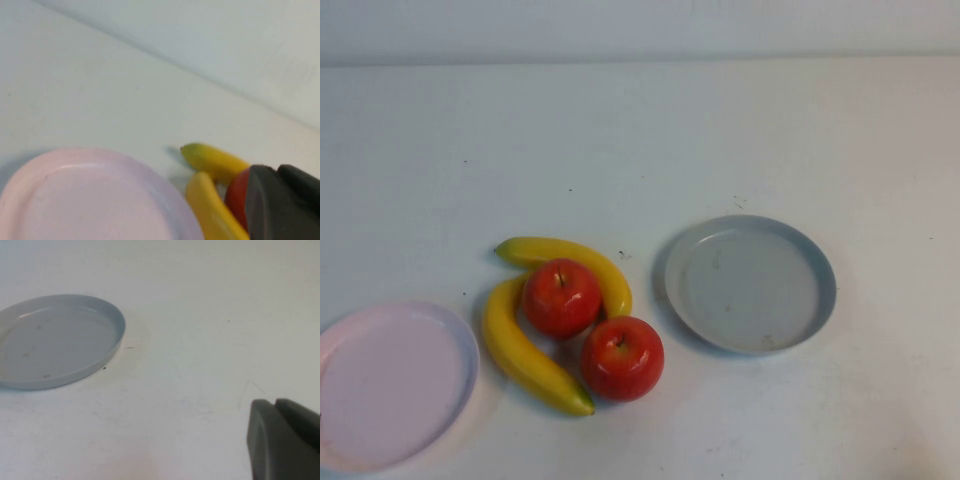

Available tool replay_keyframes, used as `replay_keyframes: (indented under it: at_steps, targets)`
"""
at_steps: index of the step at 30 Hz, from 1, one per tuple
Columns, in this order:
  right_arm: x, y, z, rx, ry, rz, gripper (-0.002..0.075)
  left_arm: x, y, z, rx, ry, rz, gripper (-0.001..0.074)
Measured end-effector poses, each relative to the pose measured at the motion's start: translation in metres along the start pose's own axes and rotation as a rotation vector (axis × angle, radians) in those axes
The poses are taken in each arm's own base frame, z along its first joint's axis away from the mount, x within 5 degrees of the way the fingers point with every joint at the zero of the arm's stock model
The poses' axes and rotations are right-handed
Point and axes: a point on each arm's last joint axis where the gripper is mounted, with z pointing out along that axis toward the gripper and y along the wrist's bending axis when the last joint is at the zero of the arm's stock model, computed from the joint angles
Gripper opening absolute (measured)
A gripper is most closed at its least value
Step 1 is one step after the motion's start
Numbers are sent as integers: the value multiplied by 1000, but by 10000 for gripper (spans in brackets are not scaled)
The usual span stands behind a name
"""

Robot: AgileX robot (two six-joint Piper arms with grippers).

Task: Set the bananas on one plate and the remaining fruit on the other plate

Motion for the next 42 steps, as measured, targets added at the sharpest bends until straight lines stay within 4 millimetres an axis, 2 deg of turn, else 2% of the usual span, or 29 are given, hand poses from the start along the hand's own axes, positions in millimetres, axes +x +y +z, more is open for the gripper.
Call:
replay_keyframes:
  at_steps: [5,13,17,22,26,28,33,37,42]
  targets:
    - [0,0,0,0,0,0,-17,-10,-1,-1,13,-111,-139,1]
    - [0,0,0,0,0,0,-17,-21,1,-2,5,-228,-165,1]
    - [0,0,0,0,0,0,-17,-34,-13,-2,37,-110,-161,0]
    - [0,0,0,0,0,0,-17,-69,-42,13,65,178,-59,0]
    - [0,0,0,0,0,0,-17,-94,-63,42,123,503,92,0]
    - [0,0,0,0,0,0,-17,-100,-68,62,155,643,154,0]
    - [0,0,0,0,0,0,-17,-111,-73,110,204,817,246,-1]
    - [0,0,0,0,0,0,-17,-108,-88,148,278,907,328,-1]
    - [0,0,0,0,0,0,-17,-88,-129,182,358,1030,486,-1]
